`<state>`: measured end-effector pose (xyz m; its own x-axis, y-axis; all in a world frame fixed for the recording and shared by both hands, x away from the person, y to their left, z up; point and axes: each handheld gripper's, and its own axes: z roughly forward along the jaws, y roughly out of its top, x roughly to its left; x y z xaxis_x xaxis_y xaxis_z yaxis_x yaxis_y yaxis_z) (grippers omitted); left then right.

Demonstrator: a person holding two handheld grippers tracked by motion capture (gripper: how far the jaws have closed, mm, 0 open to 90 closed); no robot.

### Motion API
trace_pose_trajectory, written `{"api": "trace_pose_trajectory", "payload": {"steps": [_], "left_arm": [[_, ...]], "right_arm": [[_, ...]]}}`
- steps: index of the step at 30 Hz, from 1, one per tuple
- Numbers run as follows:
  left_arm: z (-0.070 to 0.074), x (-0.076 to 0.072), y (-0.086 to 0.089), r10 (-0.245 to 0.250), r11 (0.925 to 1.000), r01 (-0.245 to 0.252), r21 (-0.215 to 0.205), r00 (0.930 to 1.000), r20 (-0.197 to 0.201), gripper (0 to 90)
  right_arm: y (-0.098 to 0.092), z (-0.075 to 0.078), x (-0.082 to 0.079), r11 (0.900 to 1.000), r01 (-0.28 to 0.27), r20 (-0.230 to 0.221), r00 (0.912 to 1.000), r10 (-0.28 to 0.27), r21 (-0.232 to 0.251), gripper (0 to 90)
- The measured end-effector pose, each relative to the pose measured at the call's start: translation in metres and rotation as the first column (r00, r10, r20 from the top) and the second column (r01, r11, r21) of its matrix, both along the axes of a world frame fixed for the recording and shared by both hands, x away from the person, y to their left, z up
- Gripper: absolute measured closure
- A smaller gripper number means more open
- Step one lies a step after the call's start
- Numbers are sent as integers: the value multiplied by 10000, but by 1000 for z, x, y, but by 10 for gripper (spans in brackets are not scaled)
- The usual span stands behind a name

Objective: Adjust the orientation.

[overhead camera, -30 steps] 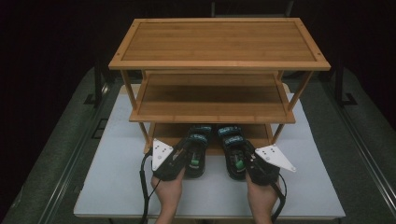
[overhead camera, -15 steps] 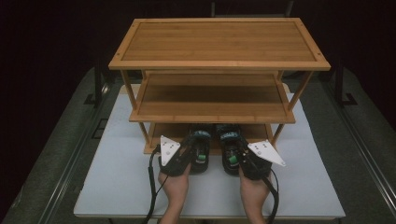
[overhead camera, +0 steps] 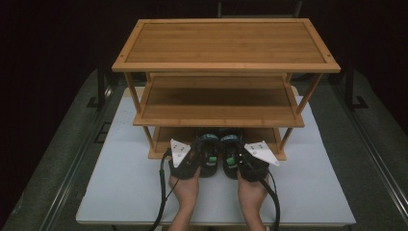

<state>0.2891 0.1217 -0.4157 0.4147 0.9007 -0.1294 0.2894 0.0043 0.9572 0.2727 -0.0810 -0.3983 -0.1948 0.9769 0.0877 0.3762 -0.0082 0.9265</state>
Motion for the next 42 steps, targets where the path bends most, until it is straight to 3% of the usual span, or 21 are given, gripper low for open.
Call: {"api": "trace_pose_trajectory", "payload": {"steps": [10, 27, 35, 42], "left_arm": [[-12, 10, -2, 62, 9999, -57, 88, 9980, -623, 757], [-15, 18, -2, 25, 9995, -4, 325, 9978, -663, 726], [-12, 19, 5, -259, 9985, 296, 462, 9967, -772, 663], [-6, 13, 6, -496, 9953, 530, 809, 9978, -432, 618]], "right_arm": [[7, -10, 12, 9995, 212, -684, 9974, -226, -216, 816], [10, -14, 21, 9990, 440, -842, 9955, -439, -6, 806], [7, -14, 23, 9994, 205, -941, 9953, -231, -280, 747], [1, -11, 21, 9988, 204, -816, 9964, -240, -449, 683]]}}
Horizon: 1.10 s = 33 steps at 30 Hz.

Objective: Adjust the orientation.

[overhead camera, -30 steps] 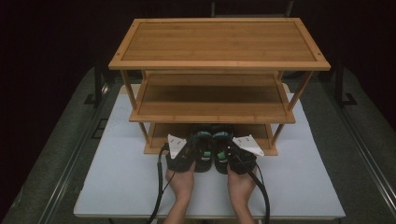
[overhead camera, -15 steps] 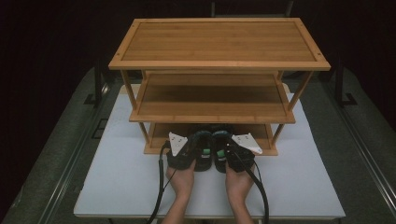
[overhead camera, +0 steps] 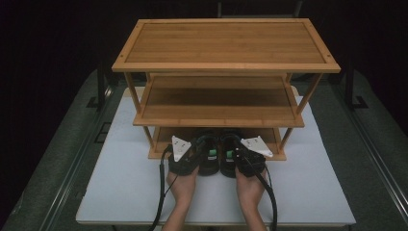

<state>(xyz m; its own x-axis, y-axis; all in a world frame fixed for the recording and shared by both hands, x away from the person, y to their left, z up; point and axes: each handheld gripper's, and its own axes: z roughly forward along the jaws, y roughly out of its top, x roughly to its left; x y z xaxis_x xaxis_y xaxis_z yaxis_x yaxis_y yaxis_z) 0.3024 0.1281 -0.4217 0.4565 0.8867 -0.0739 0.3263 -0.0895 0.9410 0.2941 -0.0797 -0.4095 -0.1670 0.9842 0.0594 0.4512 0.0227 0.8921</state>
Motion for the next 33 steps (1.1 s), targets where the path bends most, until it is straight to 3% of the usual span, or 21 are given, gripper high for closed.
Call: {"api": "trace_pose_trajectory", "payload": {"steps": [5, 12, 23, 33], "left_arm": [[2, -5, 1, -22, 9997, 19, 227, 9999, 128, 598], [7, -16, 8, -98, 9997, 91, 205, 9994, 321, 557], [11, -36, 12, -488, 9984, 474, 293, 9976, 488, 507], [4, -54, 8, -719, 9962, 701, 518, 9968, 350, 477]], "right_arm": [[-4, 1, -3, 9996, -204, -7, 9998, 204, -195, 670], [-8, 2, -8, 9977, -532, 147, 9984, 539, -428, 623], [-16, 6, -20, 9973, -675, 537, 9962, 690, -282, 554], [-23, 7, -38, 9954, -948, 683, 9931, 954, -116, 510]]}}
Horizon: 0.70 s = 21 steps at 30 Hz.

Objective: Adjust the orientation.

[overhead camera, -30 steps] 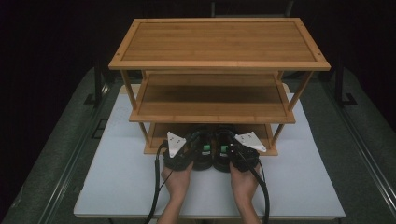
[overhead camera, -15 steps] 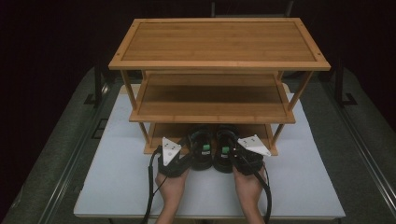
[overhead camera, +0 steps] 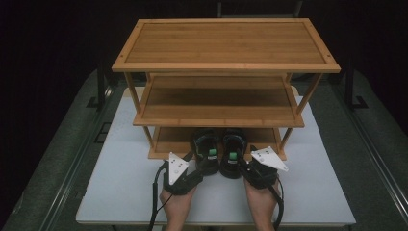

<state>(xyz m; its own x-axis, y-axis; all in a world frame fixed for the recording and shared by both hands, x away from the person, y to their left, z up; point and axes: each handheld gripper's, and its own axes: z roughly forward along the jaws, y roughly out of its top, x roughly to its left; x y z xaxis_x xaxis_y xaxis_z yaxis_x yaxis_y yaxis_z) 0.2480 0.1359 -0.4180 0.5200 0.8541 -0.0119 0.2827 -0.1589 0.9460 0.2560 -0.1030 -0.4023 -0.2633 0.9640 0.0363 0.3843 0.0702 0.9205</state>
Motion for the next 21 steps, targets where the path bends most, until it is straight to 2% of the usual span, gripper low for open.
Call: {"api": "trace_pose_trajectory", "payload": {"steps": [6, 12, 15, 18, 21], "left_arm": [[-5, -5, -2, -43, 10000, 44, 78, 9999, -110, 462], [-12, -8, -4, -99, 9998, 107, 174, 9990, -425, 441], [-15, -8, -5, -147, 9995, 162, 253, 9983, -571, 435], [-19, -7, -8, -216, 9990, 247, 375, 9965, -806, 424], [-21, -6, -11, -286, 9983, 335, 475, 9946, -1002, 422]], "right_arm": [[-3, -1, -11, 9997, -197, 152, 9997, 196, 108, 502], [-2, -10, -19, 9994, -340, -30, 9994, 340, 108, 485], [-2, -15, -23, 9990, -408, -240, 9989, 413, 196, 467], [1, -21, -24, 9980, -626, -596, 9963, 624, -15, 457], [4, -25, -23, 9961, -885, -996, 9911, 879, -23, 450]]}}
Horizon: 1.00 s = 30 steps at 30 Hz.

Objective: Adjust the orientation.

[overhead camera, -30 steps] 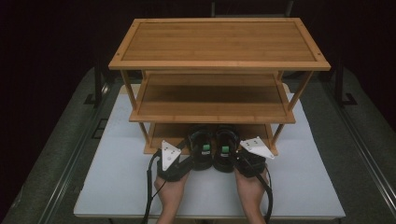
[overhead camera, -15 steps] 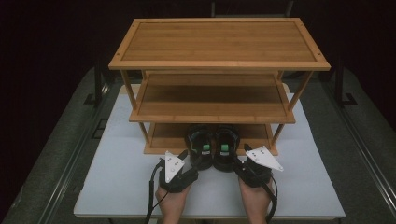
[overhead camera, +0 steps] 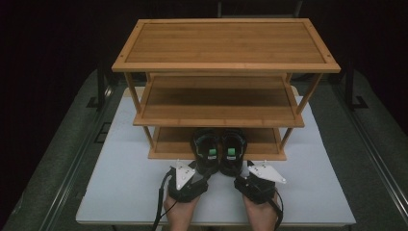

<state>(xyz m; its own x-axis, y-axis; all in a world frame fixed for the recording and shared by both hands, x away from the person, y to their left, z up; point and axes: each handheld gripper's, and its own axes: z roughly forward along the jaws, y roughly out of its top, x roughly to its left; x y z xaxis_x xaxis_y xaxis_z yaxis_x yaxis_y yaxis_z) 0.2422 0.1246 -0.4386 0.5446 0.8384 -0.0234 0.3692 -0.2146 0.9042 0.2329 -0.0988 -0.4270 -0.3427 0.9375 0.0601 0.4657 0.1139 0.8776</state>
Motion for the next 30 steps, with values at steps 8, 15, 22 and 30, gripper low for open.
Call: {"api": "trace_pose_trajectory", "payload": {"steps": [8, 15, 22, 30], "left_arm": [[-3, 7, -5, 175, 9991, -162, 392, 9993, -333, 427], [-3, 9, -2, 23, 9994, -8, 357, 9992, -406, 431], [-2, 10, -1, -80, 9991, 95, 402, 9993, -377, 437], [-1, 16, 2, -177, 9988, 200, 441, 9985, -515, 454]], "right_arm": [[9, -6, 5, 9985, -415, -534, 9978, 396, -350, 455], [11, -7, 5, 9985, -441, -676, 9968, 417, -335, 476], [10, -9, 3, 9985, -437, -730, 9965, 413, -327, 493], [9, -8, 6, 9985, -357, -736, 9967, 326, -407, 522]]}}
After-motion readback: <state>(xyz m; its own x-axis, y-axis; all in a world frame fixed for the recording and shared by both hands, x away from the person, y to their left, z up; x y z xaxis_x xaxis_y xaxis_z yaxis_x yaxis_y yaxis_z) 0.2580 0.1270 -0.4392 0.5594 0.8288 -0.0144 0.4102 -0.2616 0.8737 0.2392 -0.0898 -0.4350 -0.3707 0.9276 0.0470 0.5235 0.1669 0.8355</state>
